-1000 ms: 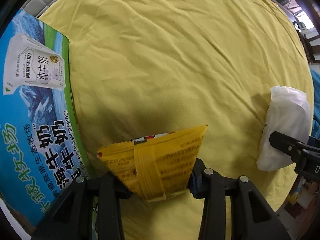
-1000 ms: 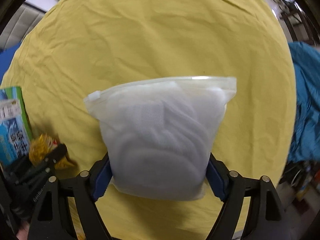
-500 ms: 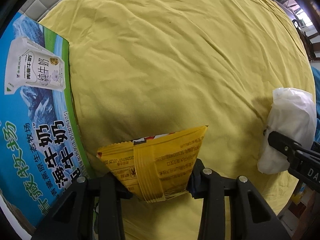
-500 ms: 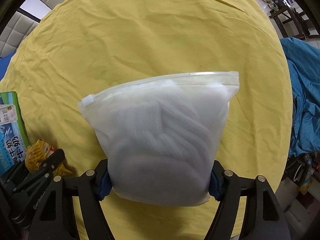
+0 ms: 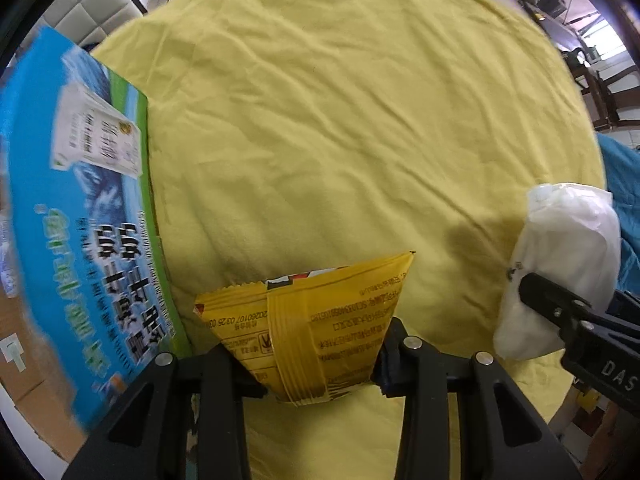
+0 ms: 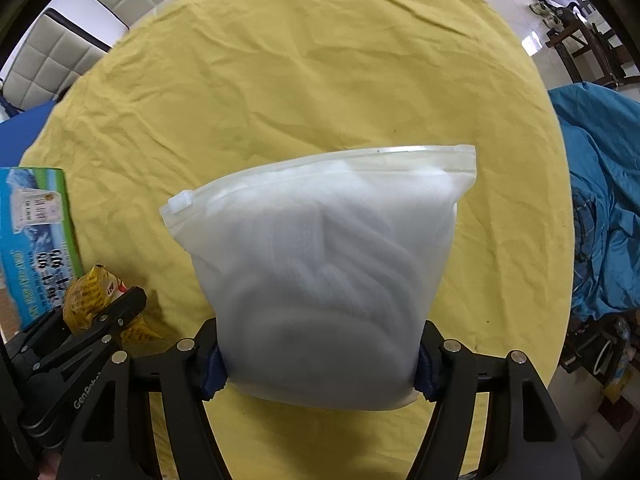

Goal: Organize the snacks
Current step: 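Carry both into the box, lower them in front, and open both tools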

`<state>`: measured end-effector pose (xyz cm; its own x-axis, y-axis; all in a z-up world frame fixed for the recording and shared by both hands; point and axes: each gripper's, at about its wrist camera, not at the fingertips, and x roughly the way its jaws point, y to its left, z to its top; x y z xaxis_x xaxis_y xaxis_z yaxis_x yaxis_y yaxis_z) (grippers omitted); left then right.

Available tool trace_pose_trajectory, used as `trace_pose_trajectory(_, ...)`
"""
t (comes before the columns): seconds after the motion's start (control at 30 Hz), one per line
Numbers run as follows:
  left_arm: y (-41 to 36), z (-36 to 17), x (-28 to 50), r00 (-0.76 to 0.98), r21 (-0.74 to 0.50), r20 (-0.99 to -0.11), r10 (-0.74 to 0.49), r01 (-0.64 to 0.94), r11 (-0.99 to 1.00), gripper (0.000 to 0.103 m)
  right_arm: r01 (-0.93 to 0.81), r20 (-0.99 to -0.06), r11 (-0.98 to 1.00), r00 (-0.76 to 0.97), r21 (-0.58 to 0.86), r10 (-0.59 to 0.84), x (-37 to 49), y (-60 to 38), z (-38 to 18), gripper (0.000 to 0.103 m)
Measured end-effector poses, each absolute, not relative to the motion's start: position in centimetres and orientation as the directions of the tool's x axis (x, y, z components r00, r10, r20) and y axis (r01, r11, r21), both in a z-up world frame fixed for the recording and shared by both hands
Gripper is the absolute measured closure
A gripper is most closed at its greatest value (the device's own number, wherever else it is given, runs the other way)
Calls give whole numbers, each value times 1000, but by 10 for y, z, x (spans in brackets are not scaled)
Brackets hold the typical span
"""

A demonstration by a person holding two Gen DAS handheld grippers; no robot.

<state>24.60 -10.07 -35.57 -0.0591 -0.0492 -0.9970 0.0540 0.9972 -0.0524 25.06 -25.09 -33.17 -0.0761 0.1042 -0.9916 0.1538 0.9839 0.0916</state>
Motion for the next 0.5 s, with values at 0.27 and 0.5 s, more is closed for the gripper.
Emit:
trace_pose_trajectory(0.27,-102,-286,223,61,-93,-993,-98,74,993,69,136,-987,978,19,159,158,235,-249,-273,31)
trace_pose_trajectory(0.5,-66,-216,207,179,-105,-977,-120,93,990,69,83,-977,976,101,199,190,208,-259,-204,31)
